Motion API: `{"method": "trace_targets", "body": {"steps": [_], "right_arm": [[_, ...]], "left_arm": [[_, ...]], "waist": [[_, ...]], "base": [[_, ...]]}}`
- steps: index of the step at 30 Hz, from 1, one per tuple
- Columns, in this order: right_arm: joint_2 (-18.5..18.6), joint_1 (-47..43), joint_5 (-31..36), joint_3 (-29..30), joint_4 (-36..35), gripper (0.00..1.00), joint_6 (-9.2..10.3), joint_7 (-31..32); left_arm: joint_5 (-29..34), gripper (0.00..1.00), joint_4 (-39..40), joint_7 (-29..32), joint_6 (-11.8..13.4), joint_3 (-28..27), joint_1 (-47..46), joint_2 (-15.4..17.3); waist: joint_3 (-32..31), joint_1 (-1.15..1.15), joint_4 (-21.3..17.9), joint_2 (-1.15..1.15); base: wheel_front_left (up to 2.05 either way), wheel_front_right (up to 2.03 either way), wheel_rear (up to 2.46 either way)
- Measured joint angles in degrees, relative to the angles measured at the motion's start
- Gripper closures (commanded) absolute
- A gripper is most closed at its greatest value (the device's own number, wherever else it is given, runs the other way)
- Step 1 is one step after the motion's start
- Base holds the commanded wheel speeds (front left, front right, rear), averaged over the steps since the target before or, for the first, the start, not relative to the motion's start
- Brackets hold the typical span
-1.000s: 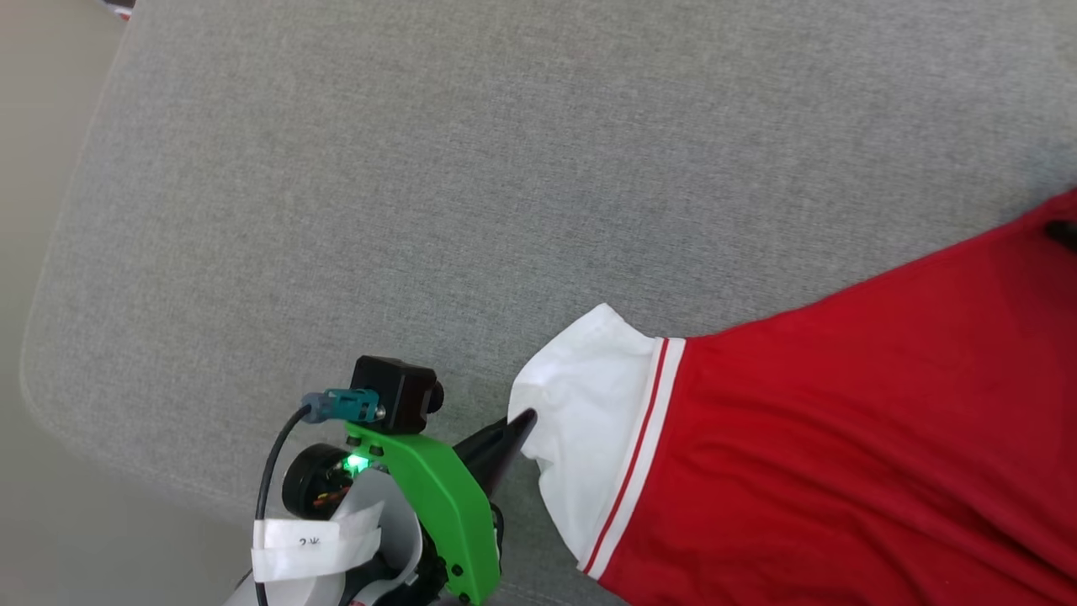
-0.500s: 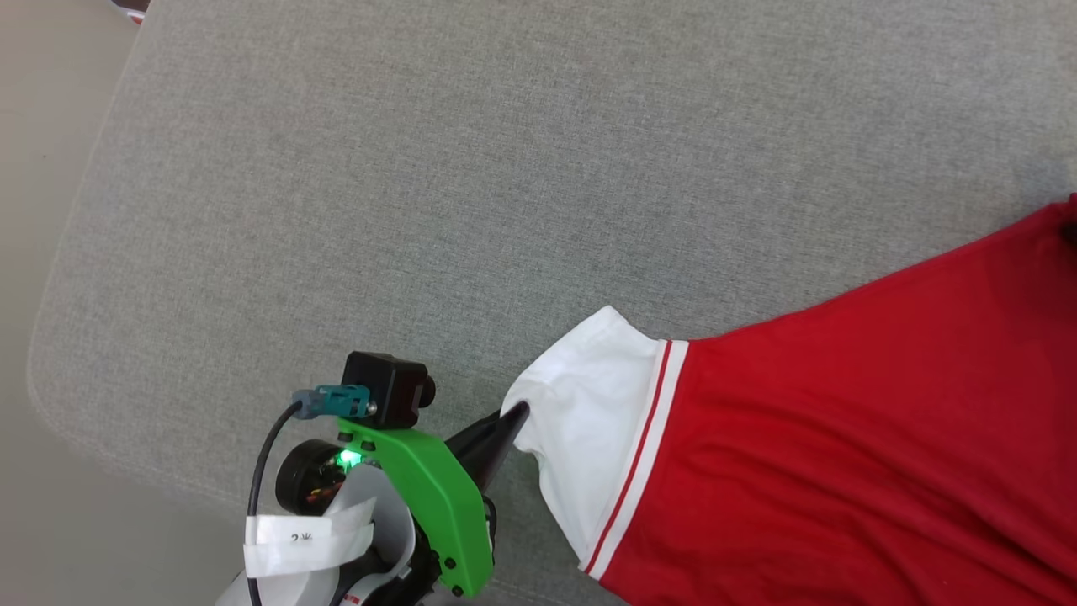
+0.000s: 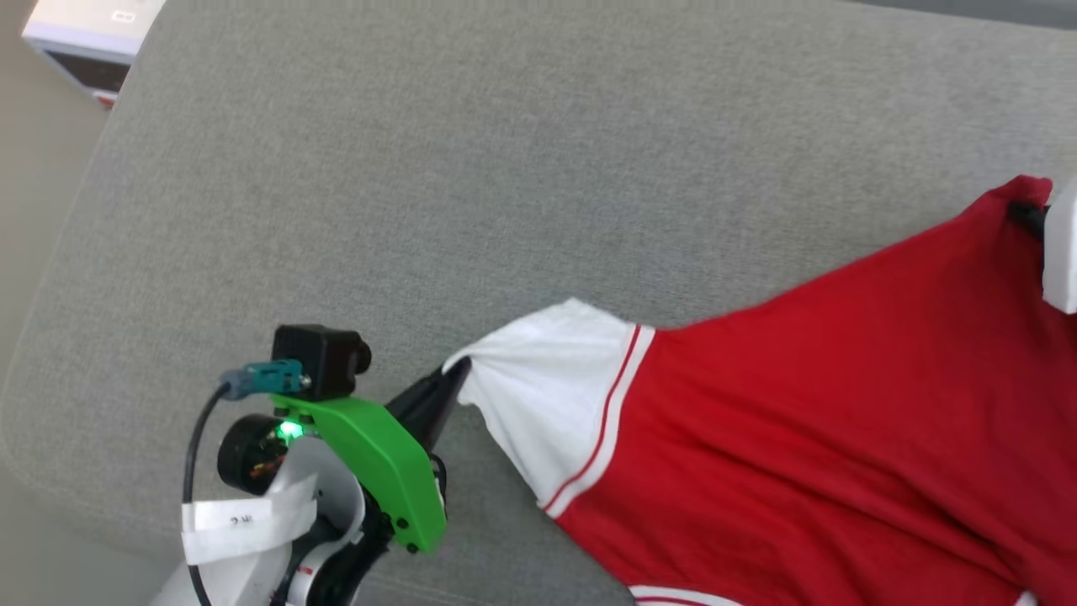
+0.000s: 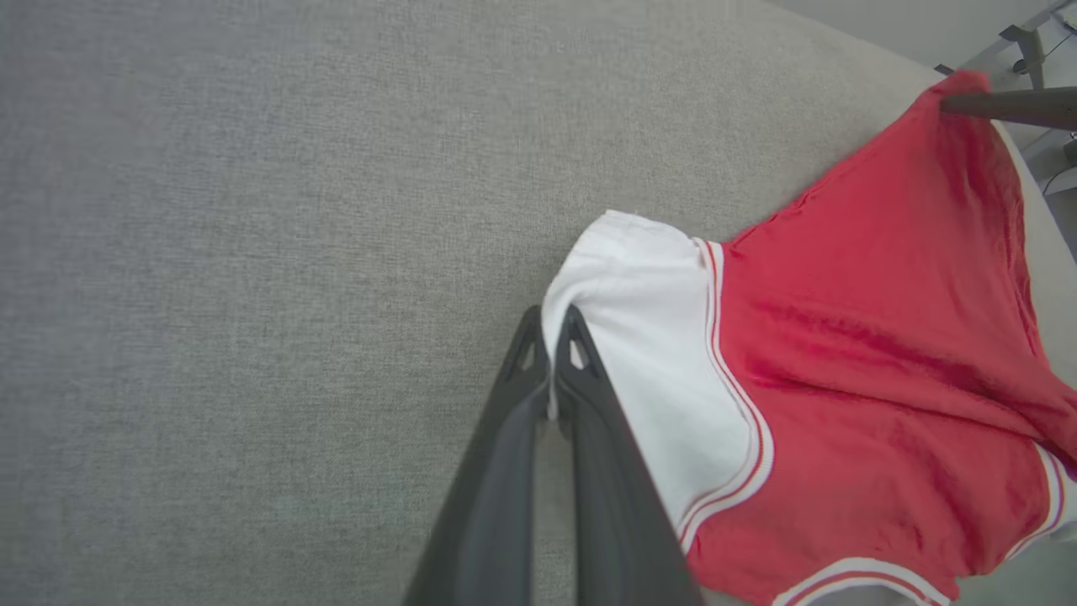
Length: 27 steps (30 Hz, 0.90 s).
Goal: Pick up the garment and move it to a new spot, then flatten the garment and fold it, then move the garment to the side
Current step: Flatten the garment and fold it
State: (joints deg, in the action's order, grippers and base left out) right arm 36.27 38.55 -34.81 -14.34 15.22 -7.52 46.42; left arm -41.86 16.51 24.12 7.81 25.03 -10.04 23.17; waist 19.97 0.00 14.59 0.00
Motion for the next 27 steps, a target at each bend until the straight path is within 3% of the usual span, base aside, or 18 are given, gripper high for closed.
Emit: {"method": "trace_targets", "body": {"steps": [15, 27], "right_arm": [[2.8, -0.2, -2.3, -0.2, -3.9, 1.0, -0.01, -13.8], [2.4, -3.8, -2.2, 4.1, -12.3, 1.0, -0.01, -16.8]], "left_arm": [[1.7, 1.0, 1.8, -4.1, 2.4, -6.8, -6.9, 1.3], [5.6, 1.0, 2.5, -10.8, 4.7, -12.1, -15.1, 1.1]], "waist": [[-8.8, 0.0, -7.5, 0.0], [-15.1, 0.0, -13.1, 0.0]], "base": [[0.0, 0.0, 0.0], [0.0, 0.0, 0.0]]}}
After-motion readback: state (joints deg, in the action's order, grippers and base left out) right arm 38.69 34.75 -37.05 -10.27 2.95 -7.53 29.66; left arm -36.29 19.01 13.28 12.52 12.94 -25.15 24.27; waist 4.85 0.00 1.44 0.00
